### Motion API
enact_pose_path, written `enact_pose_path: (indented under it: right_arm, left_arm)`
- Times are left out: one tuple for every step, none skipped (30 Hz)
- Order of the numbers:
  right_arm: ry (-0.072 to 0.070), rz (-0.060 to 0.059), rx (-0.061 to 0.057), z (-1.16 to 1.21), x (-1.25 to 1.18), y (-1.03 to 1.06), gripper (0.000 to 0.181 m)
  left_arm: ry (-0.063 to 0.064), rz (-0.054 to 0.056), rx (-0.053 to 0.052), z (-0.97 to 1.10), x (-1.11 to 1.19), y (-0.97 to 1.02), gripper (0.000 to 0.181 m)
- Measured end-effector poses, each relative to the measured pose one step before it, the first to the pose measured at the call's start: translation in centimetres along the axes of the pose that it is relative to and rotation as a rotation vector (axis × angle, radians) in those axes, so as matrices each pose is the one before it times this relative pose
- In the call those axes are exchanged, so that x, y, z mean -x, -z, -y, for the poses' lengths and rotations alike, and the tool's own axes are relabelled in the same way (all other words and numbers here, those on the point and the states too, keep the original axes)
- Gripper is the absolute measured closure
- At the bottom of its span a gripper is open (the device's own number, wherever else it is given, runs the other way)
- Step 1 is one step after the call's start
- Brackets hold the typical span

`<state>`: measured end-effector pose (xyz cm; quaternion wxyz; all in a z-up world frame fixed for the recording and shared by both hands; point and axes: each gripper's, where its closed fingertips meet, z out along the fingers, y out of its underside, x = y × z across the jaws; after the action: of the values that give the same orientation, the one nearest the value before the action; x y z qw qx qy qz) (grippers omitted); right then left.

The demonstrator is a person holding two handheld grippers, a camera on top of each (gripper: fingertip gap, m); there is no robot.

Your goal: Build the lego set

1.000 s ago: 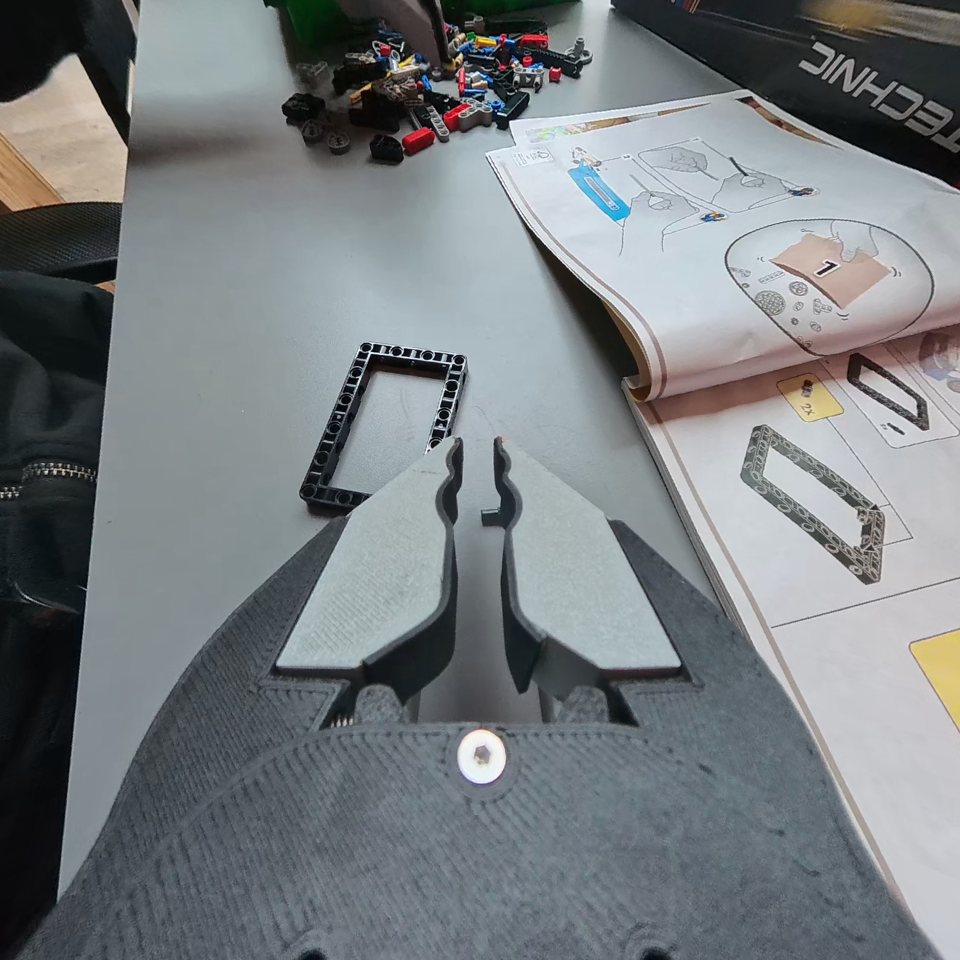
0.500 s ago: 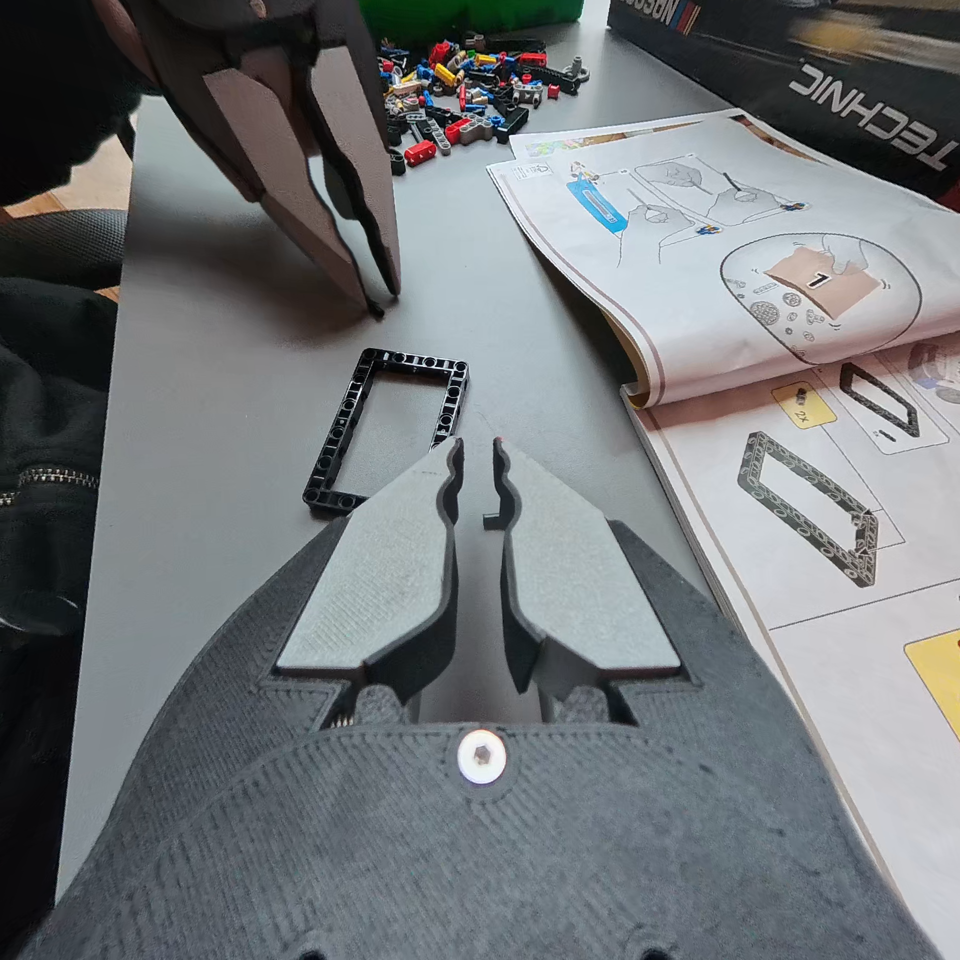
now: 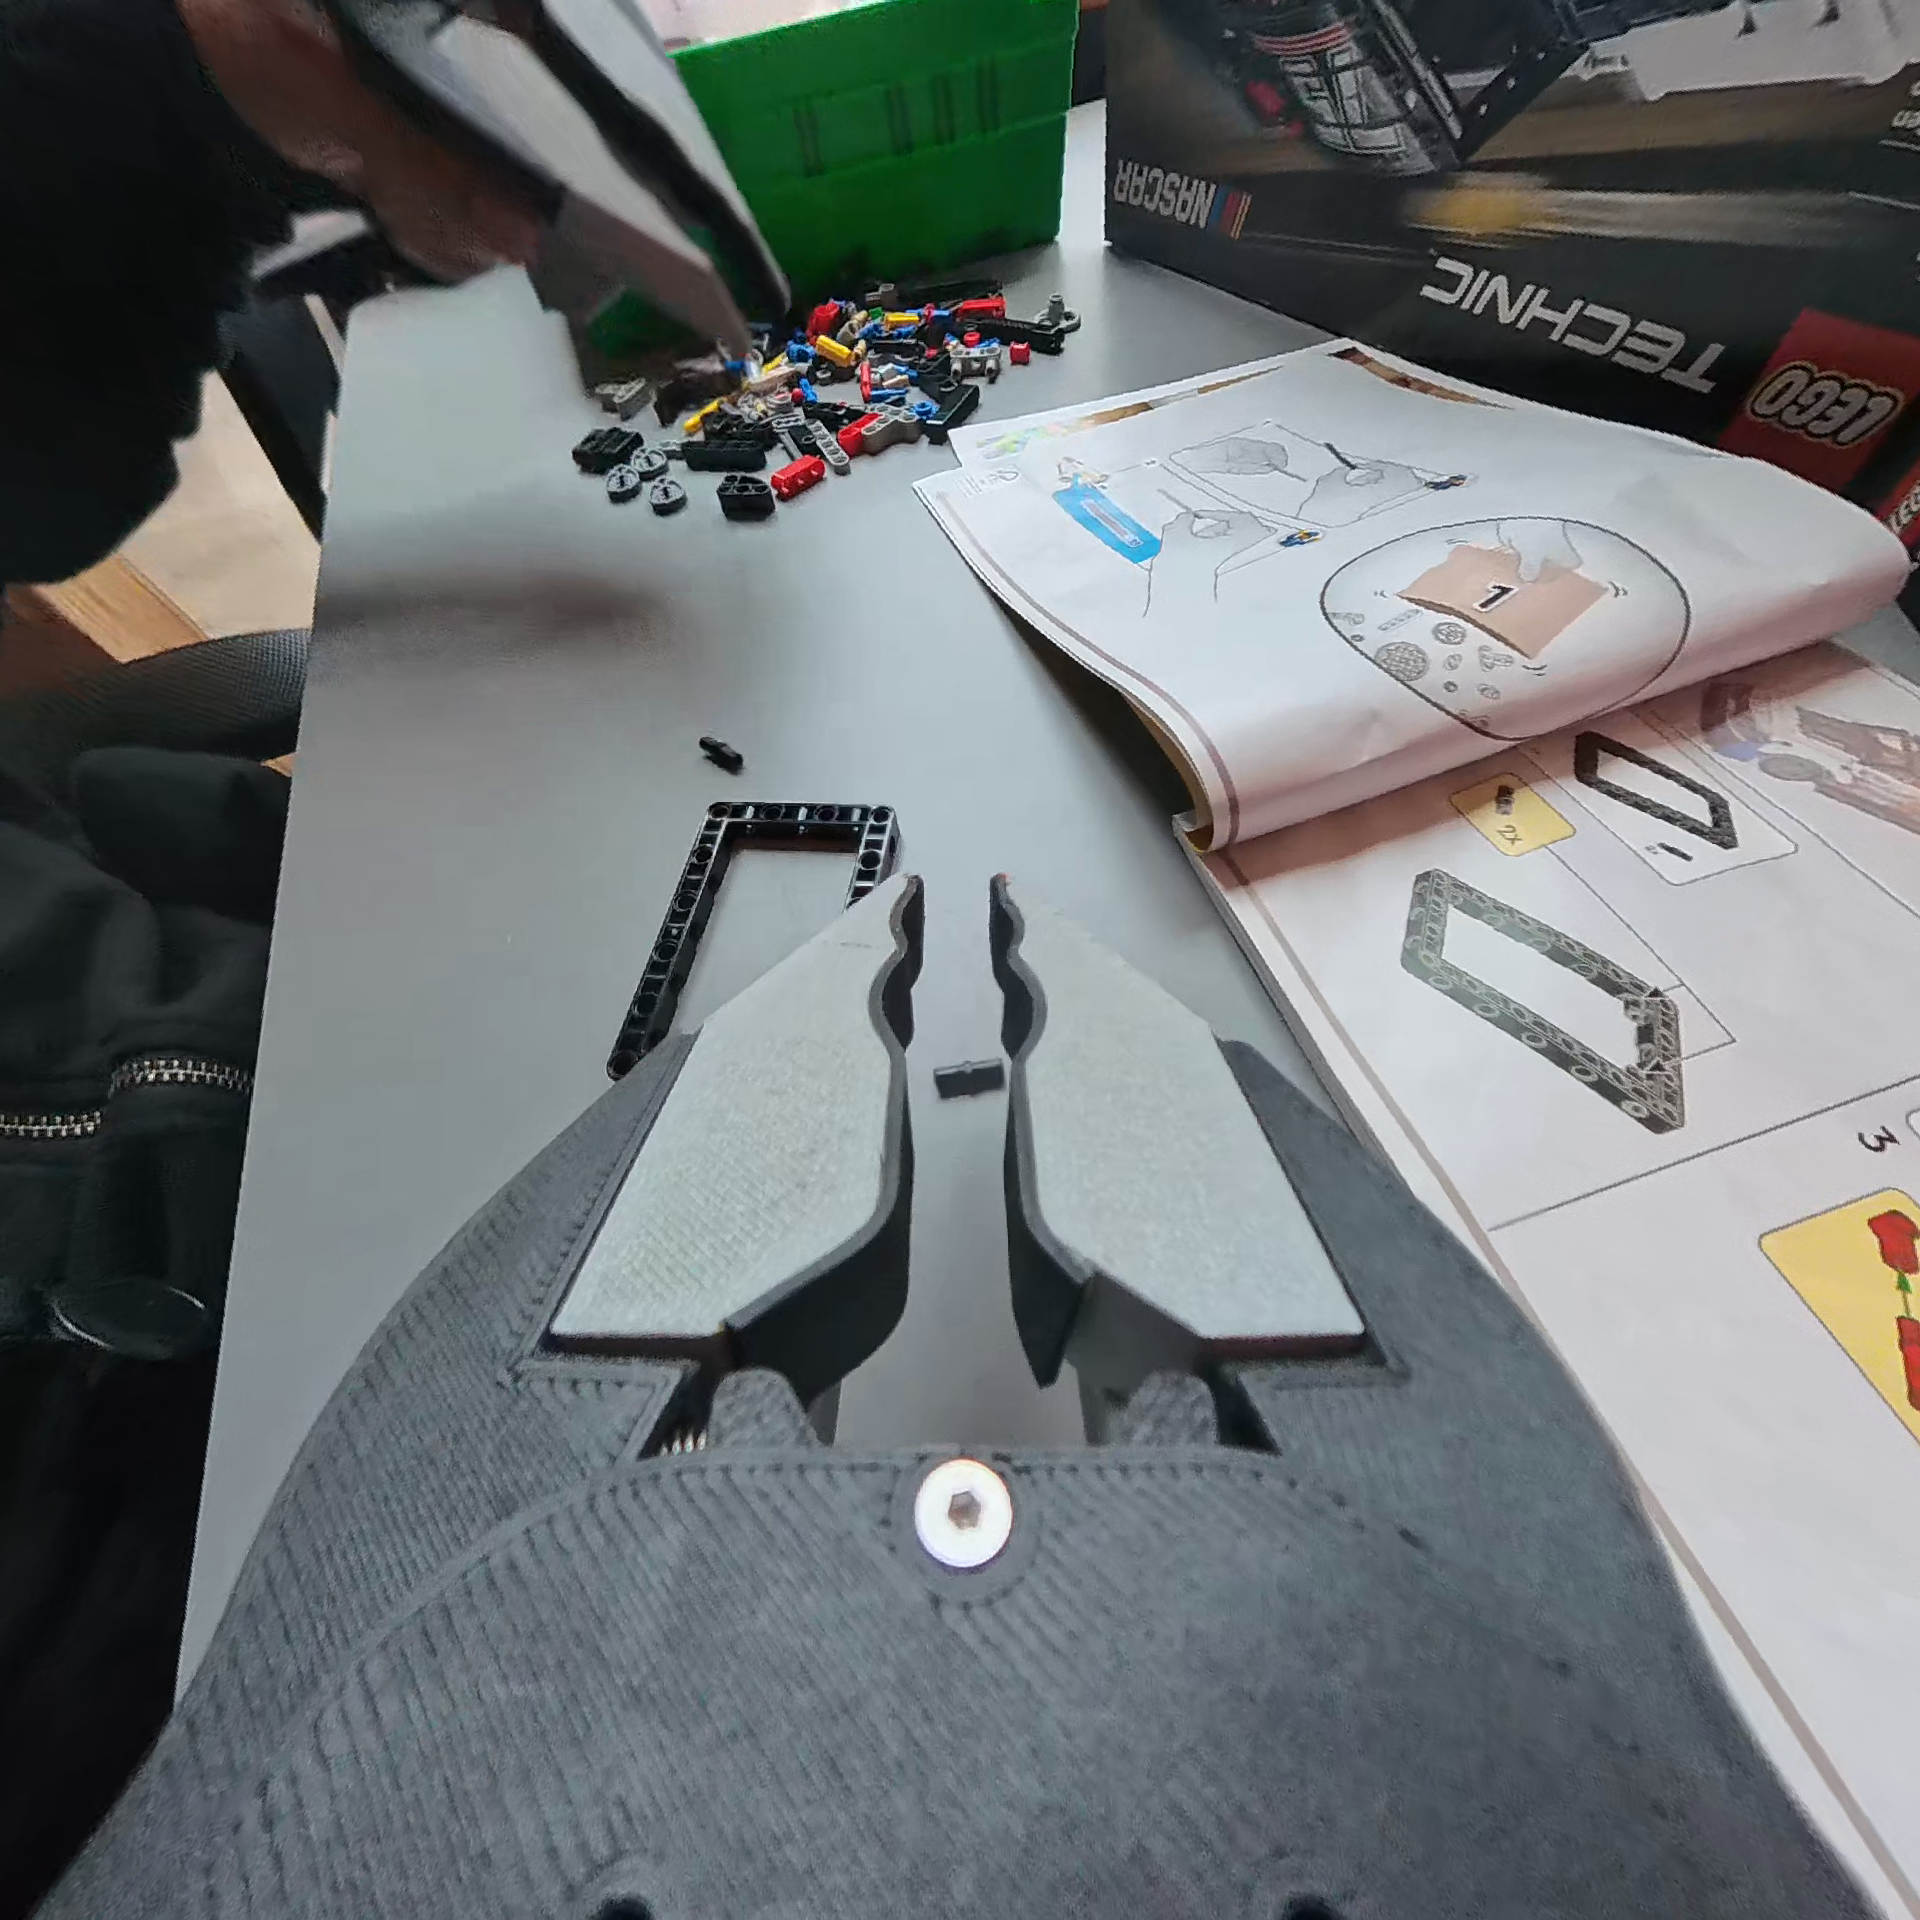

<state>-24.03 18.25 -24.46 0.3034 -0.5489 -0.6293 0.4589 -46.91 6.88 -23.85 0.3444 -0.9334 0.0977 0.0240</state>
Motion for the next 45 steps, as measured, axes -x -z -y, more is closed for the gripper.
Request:
enact_pose_path:
  right_arm:
    - [0.0062, 0.0005, 0.0092, -0.103, 0.079, -0.131, 0.172]
    - [0.0051, -0.0006, 0.0102, -0.127, 0.043, -0.112, 0.172]
    - [0.0034, -0.0011, 0.0071, -0.084, 0.023, -0.072, 0.172]
    - [0.0014, -0.0009, 0.0025, -0.040, -0.002, -0.024, 0.172]
    - [-0.0010, 0.0003, -0.0013, 0.009, -0.004, 0.014, 0.172]
    - [-0.0036, 0.0001, -0.0036, 0.038, -0.039, 0.042, 0.172]
    - [-0.0053, -0.0003, -0.0049, 0.048, -0.067, 0.060, 0.172]
    - [-0.0054, 0.0001, -0.0052, 0.063, -0.059, 0.062, 0.172]
    - [-0.0045, 0.0006, -0.0046, 0.041, -0.048, 0.069, 0.172]
    - [-0.0034, 0.0001, -0.0036, 0.036, -0.048, 0.054, 0.172]
    - [-0.0019, -0.0001, -0.0027, 0.032, -0.026, 0.032, 0.173]
    - [-0.0004, 0.0005, -0.0013, 0.019, 0.006, 0.015, 0.173]
    - [0.0010, 0.0006, 0.0016, -0.024, 0.016, -0.015, 0.172]
    - [0.0024, 0.0008, 0.0037, -0.041, 0.030, -0.035, 0.172]
    - [0.0037, 0.0006, 0.0045, -0.045, 0.044, -0.054, 0.172]
    - [0.0045, -0.0003, 0.0038, -0.048, 0.051, -0.037, 0.172]
    - [0.0044, -0.0013, 0.0027, -0.036, 0.031, -0.033, 0.173]
    - [0.0032, -0.0009, 0.0015, -0.018, 0.021, -0.013, 0.173]
    - [0.0012, 0.0000, 0.0002, -0.003, 0.011, -0.004, 0.173]
    - [-0.0005, 0.0007, -0.0011, 0.016, 0.000, 0.019, 0.173]
    - [-0.0016, 0.0010, -0.0017, 0.025, 0.001, 0.017, 0.173]
    - [-0.0017, 0.0016, -0.0013, 0.009, 0.000, 0.019, 0.173]
    - [-0.0010, 0.0018, 0.0000, 0.001, 0.023, 0.002, 0.173]
    - [0.0002, 0.0009, 0.0011, -0.015, 0.005, -0.014, 0.173]
    - [0.0011, 0.0002, 0.0018, -0.017, 0.020, -0.012, 0.174]
    - [0.0013, 0.0003, 0.0020, -0.025, 0.015, -0.024, 0.174]
    - [0.0013, -0.0002, 0.0015, -0.026, 0.013, -0.010, 0.174]
    - [0.0011, -0.0003, 0.0005, -0.002, 0.006, -0.010, 0.174]
    - [0.0003, 0.0000, -0.0004, 0.011, 0.001, 0.010, 0.174]
    - [-0.0010, 0.0003, -0.0009, 0.004, -0.003, 0.016, 0.174]
    - [-0.0016, 0.0005, -0.0013, 0.014, -0.018, 0.010, 0.174]
    - [-0.0014, 0.0007, -0.0012, 0.022, -0.006, 0.012, 0.174]
    - [-0.0009, 0.0009, -0.0002, -0.001, 0.002, 0.012, 0.174]
    - [0.0004, 0.0003, 0.0008, -0.012, 0.006, -0.019, 0.174]
    - [0.0017, -0.0004, 0.0013, -0.015, 0.010, -0.007, 0.174]
    - [0.0022, -0.0006, 0.0018, -0.018, 0.020, -0.017, 0.174]
    - [0.0016, 0.0002, 0.0016, -0.023, 0.025, -0.020, 0.174]
    - [0.0009, 0.0014, 0.0008, -0.007, 0.039, -0.011, 0.174]
    - [0.0010, 0.0013, 0.0001, -0.002, 0.040, -0.007, 0.174]
    - [0.0010, 0.0010, -0.0001, -0.003, 0.028, 0.003, 0.174]
    - [0.0007, 0.0004, -0.0001, 0.007, 0.014, 0.009, 0.175]
    - [0.0001, 0.0003, 0.0001, -0.011, 0.012, -0.006, 0.175]
    - [-0.0004, 0.0009, 0.0006, -0.004, 0.003, -0.002, 0.175]
    - [-0.0006, 0.0010, 0.0005, -0.003, 0.006, -0.002, 0.175]
    - [-0.0001, 0.0008, 0.0003, -0.008, 0.008, -0.011, 0.175]
  left_arm:
    - [0.0212, 0.0436, 0.0092, -0.253, 1.756, 0.286, 0.160]
    - [0.0102, 0.0272, 0.0080, -0.168, 1.331, -0.058, 0.160]
    - [-0.0010, 0.0100, 0.0145, -0.207, 0.885, -0.335, 0.161]
    - [-0.0032, 0.0095, 0.0178, -0.197, 0.722, -0.519, 0.165]
    - [-0.0049, 0.0107, 0.0239, -0.217, 0.589, -0.642, 0.167]
    - [-0.0097, -0.0054, 0.0260, -0.218, 0.235, -0.703, 0.167]
    - [-0.0036, -0.0144, 0.0202, -0.134, 0.072, -0.691, 0.167]
    - [-0.0022, -0.0207, 0.0214, -0.170, -0.044, -0.607, 0.167]
    - [-0.0118, -0.0220, 0.0267, -0.289, -0.106, -0.499, 0.167]
    - [-0.0102, -0.0051, 0.0203, -0.220, 0.143, -0.371, 0.167]
    - [-0.0059, -0.0042, 0.0169, -0.184, 0.130, -0.267, 0.167]
    - [-0.0055, -0.0159, 0.0131, -0.137, -0.135, -0.201, 0.167]
    - [-0.0045, -0.0111, 0.0062, -0.045, -0.112, -0.194, 0.167]
    - [-0.0020, -0.0012, 0.0099, -0.101, 0.030, -0.235, 0.168]
    - [0.0017, 0.0019, 0.0145, -0.186, 0.112, -0.266, 0.168]
    - [0.0060, 0.0054, 0.0093, -0.105, 0.173, -0.233, 0.165]
    - [0.0040, -0.0063, 0.0057, -0.046, -0.004, -0.168, 0.167]
    - [0.0039, -0.0094, -0.0079, 0.128, -0.084, -0.060, 0.169]
    - [-0.0004, -0.0061, -0.0020, 0.036, -0.031, -0.046, 0.170]
    - [-0.0008, -0.0027, -0.0014, 0.024, -0.010, -0.014, 0.170]
    - [0.0000, 0.0006, 0.0005, 0.005, 0.042, -0.006, 0.169]
    - [0.0020, 0.0037, 0.0020, -0.006, 0.083, 0.010, 0.168]
    - [-0.0015, 0.0023, 0.0041, -0.026, 0.029, 0.016, 0.166]
    - [-0.0064, -0.0011, 0.0015, -0.009, -0.029, 0.012, 0.166]
    - [-0.0051, -0.0039, -0.0035, 0.049, -0.081, -0.028, 0.168]
    - [0.0009, -0.0061, -0.0062, 0.096, -0.089, -0.070, 0.171]
    - [0.0027, -0.0038, -0.0061, 0.088, -0.041, -0.047, 0.173]
    - [-0.0012, 0.0017, -0.0019, 0.013, 0.029, -0.018, 0.173]
    - [-0.0005, 0.0035, 0.0007, -0.060, 0.031, 0.032, 0.173]
    - [-0.0019, 0.0083, 0.0024, -0.097, 0.085, 0.075, 0.173]
    - [-0.0024, 0.0080, -0.0035, -0.020, 0.085, 0.160, 0.174]
    - [-0.0003, 0.0046, -0.0156, 0.149, 0.030, 0.300, 0.181]
    - [0.0040, 0.0007, -0.0150, 0.174, 0.014, 0.339, 0.181]
    - [0.0021, 0.0003, -0.0076, 0.074, -0.010, 0.350, 0.181]
    - [-0.0049, 0.0030, -0.0081, 0.088, -0.015, 0.301, 0.181]
    - [-0.0048, 0.0022, -0.0035, 0.007, -0.033, 0.173, 0.181]
    - [-0.0030, 0.0009, 0.0076, -0.175, -0.024, -0.026, 0.181]
    - [0.0000, 0.0029, 0.0162, -0.337, 0.070, -0.150, 0.181]
    - [0.0060, 0.0134, 0.0132, -0.291, 0.296, -0.168, 0.181]
    - [0.0060, 0.0058, 0.0007, -0.061, 0.216, -0.110, 0.181]
    - [0.0034, -0.0076, -0.0128, 0.179, -0.015, -0.027, 0.181]
    - [0.0107, -0.0082, -0.0118, 0.229, -0.019, 0.008, 0.179]
    - [0.0134, -0.0009, -0.0037, 0.177, 0.093, -0.006, 0.175]
    - [0.0061, 0.0027, -0.0038, 0.178, 0.111, -0.018, 0.173]
    - [0.0045, 0.0041, -0.0047, 0.179, 0.117, -0.072, 0.173]
